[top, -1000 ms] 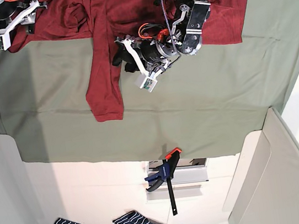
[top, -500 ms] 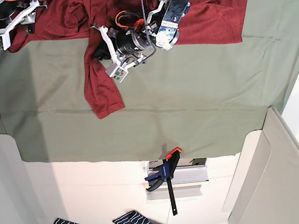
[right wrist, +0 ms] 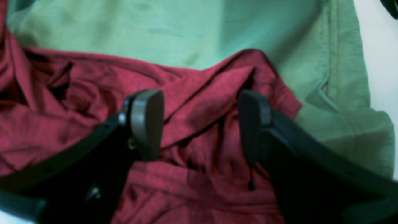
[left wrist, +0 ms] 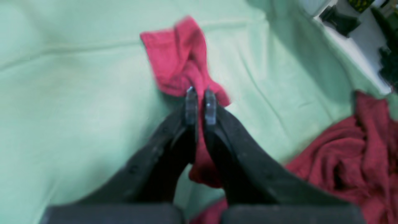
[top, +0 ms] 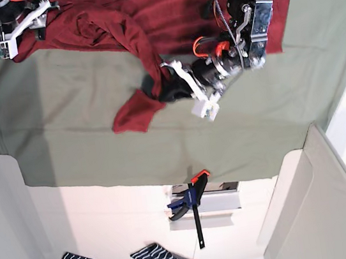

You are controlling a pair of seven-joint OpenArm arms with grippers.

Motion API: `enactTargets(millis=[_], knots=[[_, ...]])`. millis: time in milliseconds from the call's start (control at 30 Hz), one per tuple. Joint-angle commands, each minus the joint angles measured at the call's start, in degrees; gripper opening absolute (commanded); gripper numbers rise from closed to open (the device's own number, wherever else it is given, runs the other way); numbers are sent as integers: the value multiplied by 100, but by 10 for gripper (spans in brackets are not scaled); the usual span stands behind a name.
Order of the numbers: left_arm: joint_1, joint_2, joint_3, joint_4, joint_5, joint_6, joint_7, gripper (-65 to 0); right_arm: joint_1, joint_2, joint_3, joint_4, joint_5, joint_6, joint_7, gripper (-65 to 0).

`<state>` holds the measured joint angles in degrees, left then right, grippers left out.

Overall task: Fold the T-shirt properly
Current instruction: 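Grasp the sleeve with the left gripper and fold it onto the body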

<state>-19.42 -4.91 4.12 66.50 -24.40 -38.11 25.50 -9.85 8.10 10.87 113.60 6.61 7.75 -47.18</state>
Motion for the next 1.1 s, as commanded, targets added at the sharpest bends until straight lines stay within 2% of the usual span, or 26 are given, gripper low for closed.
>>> enactTargets(millis=[0,167,433,567,767,800,900,933,1000,1067], knots=[[-26,-57,-9,334,-238,-166,-39,-650,63,46,20,103,4,59,157,-277],[940,-278,-9,1753,-511,-189,46,-650,63,61,20,103,7,155,188,-277],[2573,-238,-494,3838,-540,-189,46,-650,61,225,20,103,50,157,197,-277],[3049,-240,-474,4203,-542,-189,48,-650,63,337,20,103,149,157,199,-277],[3309,-243,-442,4197,-363,-189,92,-650,61,363,20,103,157,168,197,-277],[3309,-247,-442,4194,-341,-189,164,-595,61,363,20,103,157,168,197,-277],[3309,-293,-442,4192,-299,-189,378,-353,61,363,20,103,157,168,197,-277],[3309,-291,-442,4192,-299,-189,498,-311,63,363,20,103,157,168,197,-277],[3309,-289,-442,4192,-358,-189,688,-303,61,363,20,103,157,168,195,-277],[3294,-289,-442,4192,-507,-189,638,-303,61,363,20,103,157,168,195,-277]])
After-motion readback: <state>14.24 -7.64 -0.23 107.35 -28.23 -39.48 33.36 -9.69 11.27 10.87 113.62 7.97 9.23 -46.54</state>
